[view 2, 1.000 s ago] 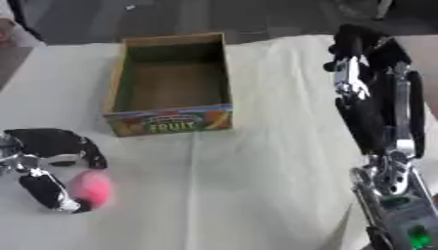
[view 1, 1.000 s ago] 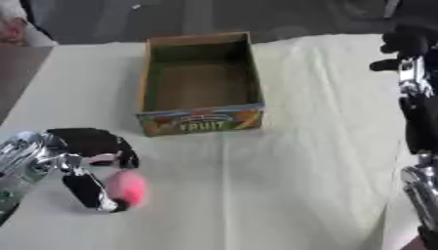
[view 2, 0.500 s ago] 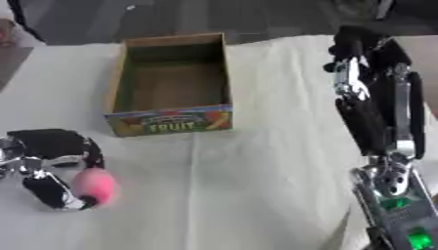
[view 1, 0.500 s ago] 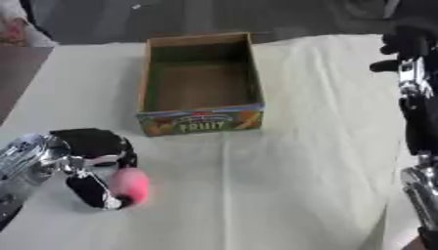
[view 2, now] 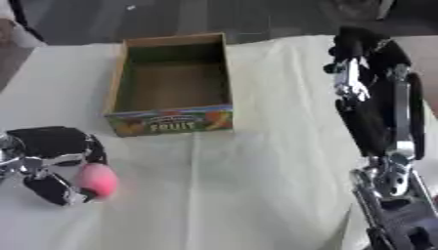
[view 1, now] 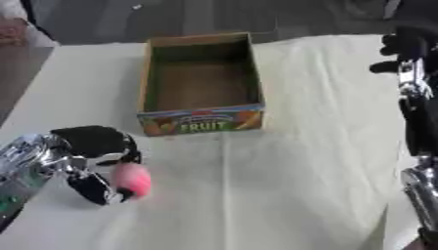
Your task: Pick up objects on the table and place them in the box.
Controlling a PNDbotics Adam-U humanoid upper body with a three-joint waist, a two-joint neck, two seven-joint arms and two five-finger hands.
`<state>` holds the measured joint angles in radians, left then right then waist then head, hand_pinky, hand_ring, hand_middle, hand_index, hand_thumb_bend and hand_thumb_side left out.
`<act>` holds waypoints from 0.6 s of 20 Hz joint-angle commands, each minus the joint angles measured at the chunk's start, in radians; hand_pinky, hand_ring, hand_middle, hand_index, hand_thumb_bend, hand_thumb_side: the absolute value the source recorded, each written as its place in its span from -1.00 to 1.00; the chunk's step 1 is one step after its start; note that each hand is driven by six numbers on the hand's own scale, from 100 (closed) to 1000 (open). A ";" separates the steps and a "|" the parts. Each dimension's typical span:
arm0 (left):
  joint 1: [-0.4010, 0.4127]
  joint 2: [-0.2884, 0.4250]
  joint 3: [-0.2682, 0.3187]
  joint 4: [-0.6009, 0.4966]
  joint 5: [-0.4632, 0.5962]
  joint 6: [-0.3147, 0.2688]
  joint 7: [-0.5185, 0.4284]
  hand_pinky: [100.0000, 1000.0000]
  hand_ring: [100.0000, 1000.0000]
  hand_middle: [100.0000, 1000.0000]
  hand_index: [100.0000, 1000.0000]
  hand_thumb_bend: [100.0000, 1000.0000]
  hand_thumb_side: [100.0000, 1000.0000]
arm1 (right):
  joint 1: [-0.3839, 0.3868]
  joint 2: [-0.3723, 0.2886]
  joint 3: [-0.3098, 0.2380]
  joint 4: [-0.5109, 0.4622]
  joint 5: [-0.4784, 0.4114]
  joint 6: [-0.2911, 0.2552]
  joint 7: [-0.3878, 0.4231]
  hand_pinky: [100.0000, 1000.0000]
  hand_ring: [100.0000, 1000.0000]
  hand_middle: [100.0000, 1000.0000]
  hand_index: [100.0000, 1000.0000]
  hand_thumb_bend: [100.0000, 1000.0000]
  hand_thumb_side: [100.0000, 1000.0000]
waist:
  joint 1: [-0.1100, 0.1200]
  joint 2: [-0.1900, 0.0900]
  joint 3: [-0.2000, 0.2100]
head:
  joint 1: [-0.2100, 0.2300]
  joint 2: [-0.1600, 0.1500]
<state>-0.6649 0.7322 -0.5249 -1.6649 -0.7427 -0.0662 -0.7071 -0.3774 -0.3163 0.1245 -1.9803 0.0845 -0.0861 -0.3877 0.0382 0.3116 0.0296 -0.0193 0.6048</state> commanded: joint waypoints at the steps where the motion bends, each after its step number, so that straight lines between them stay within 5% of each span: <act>1: -0.007 0.040 0.020 -0.027 0.029 0.012 -0.015 0.16 0.25 -0.04 0.31 -0.88 -0.83 | -0.005 -0.008 -0.004 -0.020 -0.009 0.001 0.002 0.06 0.52 -0.03 0.41 -1.00 0.08 | 0.000 -0.023 0.002 | 0.001 -0.008; 12: 0.002 0.056 0.050 -0.085 0.087 0.043 -0.035 0.14 0.22 -0.06 0.30 -0.89 -0.91 | -0.005 -0.006 -0.004 -0.020 -0.010 0.000 0.004 0.06 0.52 -0.03 0.41 -1.00 0.07 | 0.000 -0.026 0.005 | -0.001 -0.011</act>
<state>-0.6548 0.7500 -0.4984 -1.7264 -0.6652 -0.0277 -0.7437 -0.3769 -0.3126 0.1245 -1.9803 0.0800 -0.0852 -0.3866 0.0381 0.3078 0.0335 -0.0195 0.6040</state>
